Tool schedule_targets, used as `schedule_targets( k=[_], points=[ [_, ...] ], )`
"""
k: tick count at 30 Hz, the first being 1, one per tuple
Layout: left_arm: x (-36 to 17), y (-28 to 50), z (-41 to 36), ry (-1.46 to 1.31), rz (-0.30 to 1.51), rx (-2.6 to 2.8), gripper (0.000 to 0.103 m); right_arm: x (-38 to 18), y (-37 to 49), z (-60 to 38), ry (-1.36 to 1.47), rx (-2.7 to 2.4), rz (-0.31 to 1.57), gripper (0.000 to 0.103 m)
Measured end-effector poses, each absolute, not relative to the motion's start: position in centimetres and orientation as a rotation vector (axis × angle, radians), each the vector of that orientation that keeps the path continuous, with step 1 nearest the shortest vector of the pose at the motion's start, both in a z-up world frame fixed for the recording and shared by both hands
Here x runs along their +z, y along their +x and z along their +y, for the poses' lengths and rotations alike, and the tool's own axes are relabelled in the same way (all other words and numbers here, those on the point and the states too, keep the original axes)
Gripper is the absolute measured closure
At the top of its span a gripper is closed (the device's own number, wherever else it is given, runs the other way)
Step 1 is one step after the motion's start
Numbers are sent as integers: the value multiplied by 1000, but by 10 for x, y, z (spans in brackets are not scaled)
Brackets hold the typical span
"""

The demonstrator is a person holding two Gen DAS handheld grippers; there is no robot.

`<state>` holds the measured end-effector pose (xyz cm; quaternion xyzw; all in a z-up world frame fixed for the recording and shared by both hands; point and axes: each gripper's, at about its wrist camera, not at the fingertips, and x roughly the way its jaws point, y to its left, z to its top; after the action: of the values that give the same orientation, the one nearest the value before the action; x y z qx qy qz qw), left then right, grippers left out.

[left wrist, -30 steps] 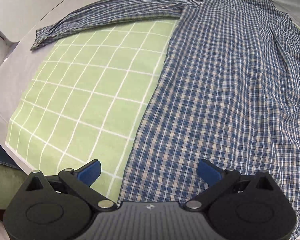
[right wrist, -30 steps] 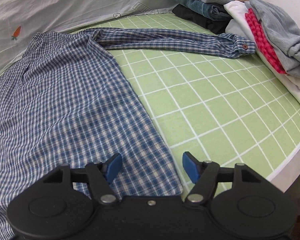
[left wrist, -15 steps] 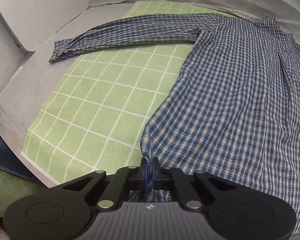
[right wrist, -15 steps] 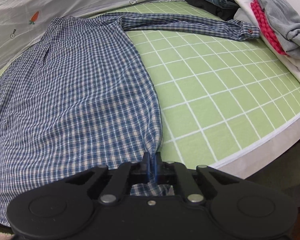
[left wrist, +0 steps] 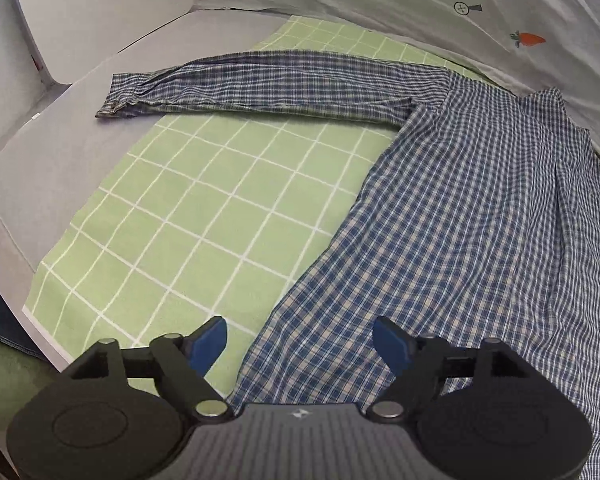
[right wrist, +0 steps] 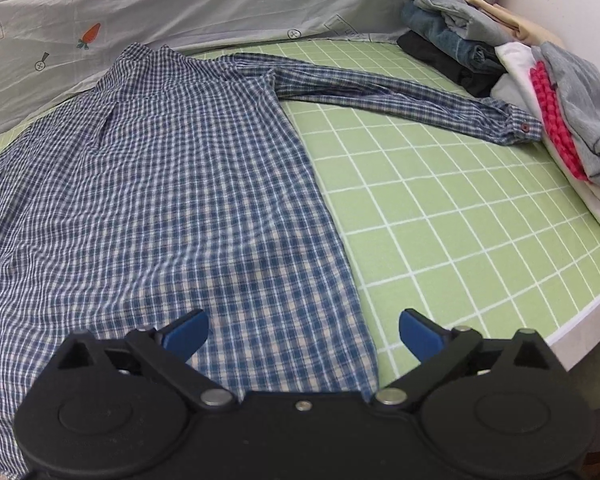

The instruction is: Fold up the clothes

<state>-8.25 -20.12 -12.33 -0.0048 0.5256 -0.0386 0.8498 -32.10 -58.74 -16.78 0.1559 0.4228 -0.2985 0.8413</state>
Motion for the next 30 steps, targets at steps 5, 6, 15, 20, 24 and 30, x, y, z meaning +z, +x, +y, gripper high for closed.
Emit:
schedule_targets(
  k=[5,6,15,20,24,30],
  points=[
    [-110,-51,-189,-23,1039,-49,15,-154,-271,-576,272,-560,859,0],
    [-107,-42,-184,-27,1021,-36,15,-149,-260,-574,269,-547,841,0],
    [-111,34,-127,-82,987,45,15,-153,-151,-559,245,-476,815,0],
    [-131,79,-89,-113,996,91,15,-173,-115,-557,277,-508,831,0],
    [-145,113,-56,-149,993,141,15,-187,-95,-561,315,-580,828,0],
    [-154,152,-17,-228,948,238,15,-204,-80,-559,380,-637,859,0]
  ],
)
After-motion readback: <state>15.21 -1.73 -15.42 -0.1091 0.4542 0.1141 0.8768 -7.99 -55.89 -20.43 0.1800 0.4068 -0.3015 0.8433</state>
